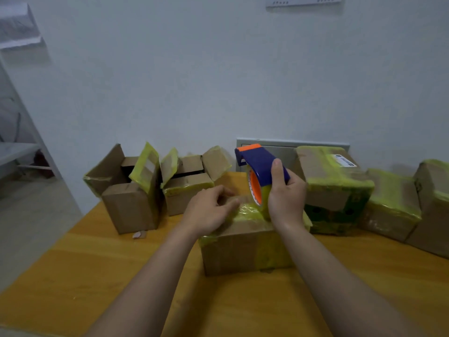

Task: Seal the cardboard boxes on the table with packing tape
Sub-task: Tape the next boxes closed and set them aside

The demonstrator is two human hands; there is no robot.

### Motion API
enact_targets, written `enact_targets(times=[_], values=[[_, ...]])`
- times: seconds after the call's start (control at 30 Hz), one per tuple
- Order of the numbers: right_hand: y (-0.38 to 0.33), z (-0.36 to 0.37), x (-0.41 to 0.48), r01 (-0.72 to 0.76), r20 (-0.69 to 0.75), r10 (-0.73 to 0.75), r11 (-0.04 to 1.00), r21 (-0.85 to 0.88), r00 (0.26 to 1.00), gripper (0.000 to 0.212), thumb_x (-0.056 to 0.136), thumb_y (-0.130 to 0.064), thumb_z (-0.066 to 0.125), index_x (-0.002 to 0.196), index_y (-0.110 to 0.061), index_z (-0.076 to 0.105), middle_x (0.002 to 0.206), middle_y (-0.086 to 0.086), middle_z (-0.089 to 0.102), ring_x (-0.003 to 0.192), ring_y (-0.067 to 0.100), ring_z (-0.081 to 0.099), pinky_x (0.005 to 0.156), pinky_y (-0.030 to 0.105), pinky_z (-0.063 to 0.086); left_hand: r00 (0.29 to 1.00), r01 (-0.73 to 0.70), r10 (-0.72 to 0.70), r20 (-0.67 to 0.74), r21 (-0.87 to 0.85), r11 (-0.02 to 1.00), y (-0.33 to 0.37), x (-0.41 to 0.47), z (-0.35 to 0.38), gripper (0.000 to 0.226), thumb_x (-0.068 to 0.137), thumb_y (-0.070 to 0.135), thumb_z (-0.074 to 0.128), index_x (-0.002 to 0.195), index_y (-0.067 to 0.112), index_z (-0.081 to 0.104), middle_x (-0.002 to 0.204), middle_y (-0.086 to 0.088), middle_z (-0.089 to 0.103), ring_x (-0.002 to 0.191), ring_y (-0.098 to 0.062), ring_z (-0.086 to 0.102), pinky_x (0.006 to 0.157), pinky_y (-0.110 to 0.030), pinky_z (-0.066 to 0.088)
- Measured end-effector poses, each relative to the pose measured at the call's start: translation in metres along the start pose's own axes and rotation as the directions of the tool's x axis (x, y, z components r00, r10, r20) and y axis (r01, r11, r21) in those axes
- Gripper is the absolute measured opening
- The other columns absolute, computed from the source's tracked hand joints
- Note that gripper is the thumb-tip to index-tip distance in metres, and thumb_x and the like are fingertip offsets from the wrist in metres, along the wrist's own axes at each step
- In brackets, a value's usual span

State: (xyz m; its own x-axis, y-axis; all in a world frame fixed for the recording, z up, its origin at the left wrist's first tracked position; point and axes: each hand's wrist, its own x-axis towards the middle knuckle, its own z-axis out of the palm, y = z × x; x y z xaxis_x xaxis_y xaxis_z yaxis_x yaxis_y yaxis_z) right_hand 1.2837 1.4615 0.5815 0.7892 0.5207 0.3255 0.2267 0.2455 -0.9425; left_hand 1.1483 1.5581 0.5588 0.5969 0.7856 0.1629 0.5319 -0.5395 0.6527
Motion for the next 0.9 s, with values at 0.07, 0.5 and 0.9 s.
enact_targets(times=[0.07, 0.5, 0.9], values=[[0.008, -0.002, -0.001, 0.006, -0.017, -0.006, 1.0, 0.019, 1.0, 0.045, 0.095, -0.057, 0.045, 0.107, -0.019, 0.067, 0.092, -0.003, 0.073, 0.081, 0.002, 0.067, 0.061, 0.013, 0.05, 0.99, 0.013, -0.066, -0.128, -0.379, 0.925, -0.008, 0.001, 0.007, 0.013, 0.101, 0.029, 0.064, 0.106, 0.027, 0.076, 0.103, 0.007, 0.075, 0.105, -0.015, 0.069, 0.097, -0.038, 0.056], [0.015, -0.005, 0.004, 0.004, -0.014, -0.004, 0.999, 0.035, 1.0, 0.043, 0.098, -0.049, 0.048, 0.115, -0.014, 0.067, 0.094, -0.001, 0.072, 0.078, -0.003, 0.066, 0.058, 0.009, 0.049, 0.996, -0.007, -0.044, -0.083, -0.535, 0.845, -0.044, -0.026, 0.007, 0.034, 0.108, 0.04, 0.046, 0.141, 0.038, 0.055, 0.128, 0.021, 0.063, 0.118, 0.003, 0.059, 0.089, -0.01, 0.046], [0.014, -0.004, 0.003, -0.011, -0.005, 0.011, 0.999, 0.05, 1.0, 0.045, 0.095, -0.054, 0.047, 0.112, -0.017, 0.066, 0.093, -0.002, 0.072, 0.076, -0.002, 0.066, 0.058, 0.01, 0.049, 0.98, -0.185, 0.121, -0.159, -0.489, 0.853, -0.034, -0.038, 0.019, 0.078, 0.073, 0.079, 0.063, 0.141, 0.04, 0.056, 0.151, 0.014, 0.042, 0.14, -0.001, 0.039, 0.105, -0.025, 0.04]])
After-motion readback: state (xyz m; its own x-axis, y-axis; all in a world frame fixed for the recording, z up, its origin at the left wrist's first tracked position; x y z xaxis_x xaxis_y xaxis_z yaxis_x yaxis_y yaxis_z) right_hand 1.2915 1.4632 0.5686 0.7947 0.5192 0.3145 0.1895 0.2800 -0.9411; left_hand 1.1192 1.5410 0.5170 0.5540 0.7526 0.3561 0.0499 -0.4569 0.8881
